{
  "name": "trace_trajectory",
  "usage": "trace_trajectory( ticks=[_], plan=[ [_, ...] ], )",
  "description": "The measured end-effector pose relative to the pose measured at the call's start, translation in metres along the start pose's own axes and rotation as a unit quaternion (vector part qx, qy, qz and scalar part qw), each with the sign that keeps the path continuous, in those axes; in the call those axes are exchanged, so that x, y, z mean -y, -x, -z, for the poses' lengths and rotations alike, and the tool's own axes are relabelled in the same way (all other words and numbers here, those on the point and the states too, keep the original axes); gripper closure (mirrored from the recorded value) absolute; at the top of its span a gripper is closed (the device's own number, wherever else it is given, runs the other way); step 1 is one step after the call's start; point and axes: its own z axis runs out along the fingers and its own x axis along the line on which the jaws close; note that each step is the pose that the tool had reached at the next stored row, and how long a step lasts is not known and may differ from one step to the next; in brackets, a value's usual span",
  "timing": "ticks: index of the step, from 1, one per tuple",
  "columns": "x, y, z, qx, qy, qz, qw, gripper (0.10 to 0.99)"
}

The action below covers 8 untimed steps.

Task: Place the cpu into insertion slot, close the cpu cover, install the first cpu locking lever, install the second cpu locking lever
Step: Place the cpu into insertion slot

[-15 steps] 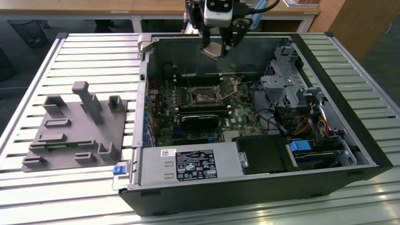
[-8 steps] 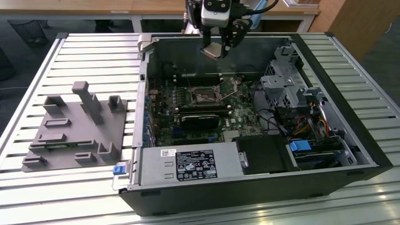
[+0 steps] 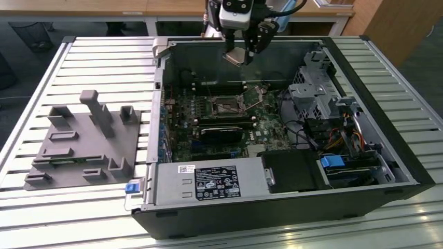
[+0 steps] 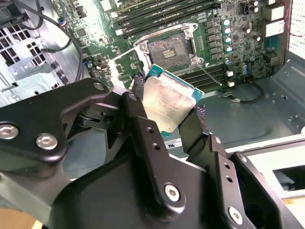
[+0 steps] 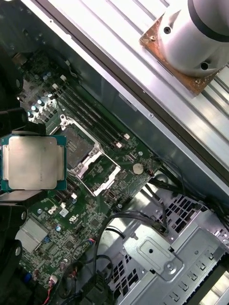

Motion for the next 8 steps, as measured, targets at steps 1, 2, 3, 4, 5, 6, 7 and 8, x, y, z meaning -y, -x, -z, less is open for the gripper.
trace_trajectory(
  ticks=[1, 2, 3, 4, 5, 6, 7, 8],
  plan=[
    [0.0000, 0.0000, 0.0000, 0.0003, 0.0001, -0.004, 1.0000, 0.545],
    [0.0000, 0.0000, -0.0001, 0.0006, 0.0002, -0.007, 1.0000, 0.545],
    [0.0000, 0.0000, -0.0002, 0.0010, 0.0002, -0.011, 0.9999, 0.545],
    [0.0000, 0.0000, -0.0002, 0.0013, 0.0003, -0.014, 0.9999, 0.545],
    [0.0000, 0.0000, -0.0002, 0.0016, 0.0003, -0.018, 0.9998, 0.545],
    [0.0000, 0.0000, -0.0003, 0.0019, 0.0004, -0.021, 0.9998, 0.545],
    [0.0000, 0.0000, -0.0004, 0.0022, 0.0005, -0.025, 0.9997, 0.545],
    [0.0001, 0.0000, -0.0005, 0.0026, 0.0006, -0.029, 0.9996, 0.545]
  ],
)
